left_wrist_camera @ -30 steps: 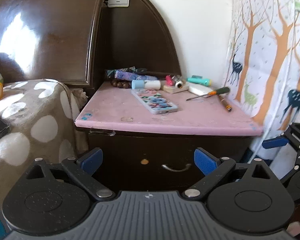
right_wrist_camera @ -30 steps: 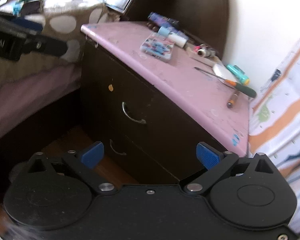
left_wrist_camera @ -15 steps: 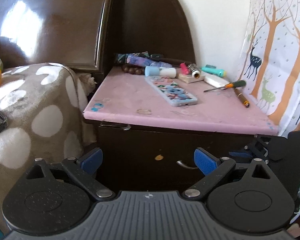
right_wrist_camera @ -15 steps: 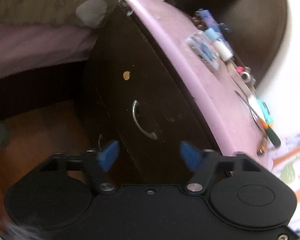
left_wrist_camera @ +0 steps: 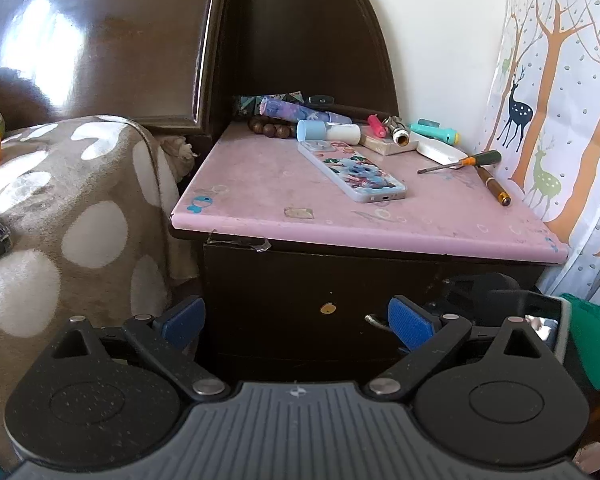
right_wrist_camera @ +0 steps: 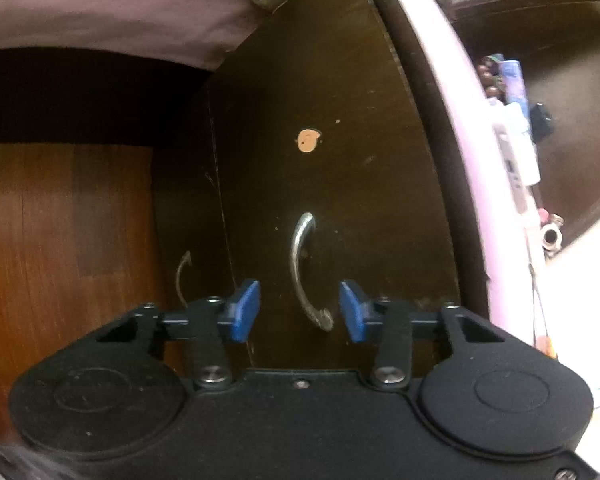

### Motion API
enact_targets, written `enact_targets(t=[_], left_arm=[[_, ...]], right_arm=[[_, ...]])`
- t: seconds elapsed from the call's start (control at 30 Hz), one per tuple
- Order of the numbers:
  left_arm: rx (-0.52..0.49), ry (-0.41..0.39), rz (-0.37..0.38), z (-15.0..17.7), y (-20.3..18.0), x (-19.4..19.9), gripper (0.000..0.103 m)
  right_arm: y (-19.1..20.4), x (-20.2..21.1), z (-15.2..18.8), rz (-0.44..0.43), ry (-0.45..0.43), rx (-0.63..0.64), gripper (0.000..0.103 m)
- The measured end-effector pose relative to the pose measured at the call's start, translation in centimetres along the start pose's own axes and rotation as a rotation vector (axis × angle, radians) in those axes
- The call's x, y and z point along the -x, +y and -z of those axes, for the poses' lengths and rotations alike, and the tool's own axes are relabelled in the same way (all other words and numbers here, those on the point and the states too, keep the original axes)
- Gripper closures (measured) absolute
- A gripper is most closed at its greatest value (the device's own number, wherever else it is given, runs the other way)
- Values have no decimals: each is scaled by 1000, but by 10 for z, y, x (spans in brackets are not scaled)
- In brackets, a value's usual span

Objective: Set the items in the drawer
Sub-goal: 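Close the right gripper on the drawer handle and pull the drawer open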

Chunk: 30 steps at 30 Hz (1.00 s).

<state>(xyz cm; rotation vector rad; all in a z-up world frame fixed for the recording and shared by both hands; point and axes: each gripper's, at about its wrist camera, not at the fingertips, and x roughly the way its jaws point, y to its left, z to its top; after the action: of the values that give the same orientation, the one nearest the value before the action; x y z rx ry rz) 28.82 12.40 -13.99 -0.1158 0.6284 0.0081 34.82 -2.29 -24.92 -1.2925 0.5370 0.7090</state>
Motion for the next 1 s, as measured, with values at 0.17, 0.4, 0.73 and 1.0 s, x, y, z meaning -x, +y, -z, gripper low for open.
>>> enact_targets(t=[0.17,0.4,0.73,1.0], left_arm=[[7,-1,-4,0,5,1,4],[5,-6,-4,2,7,4,4],[5,-40,17,0,9,11,4],[10,-78,32,-3,6,18,4]], right_arm=[[-4,-7,-6,-34,11,41,72],[-6,-15,-11,-78,44,67,87],[-4,7,-12,-121,44,69,86],[7,39,-14,-141,23,53,85]])
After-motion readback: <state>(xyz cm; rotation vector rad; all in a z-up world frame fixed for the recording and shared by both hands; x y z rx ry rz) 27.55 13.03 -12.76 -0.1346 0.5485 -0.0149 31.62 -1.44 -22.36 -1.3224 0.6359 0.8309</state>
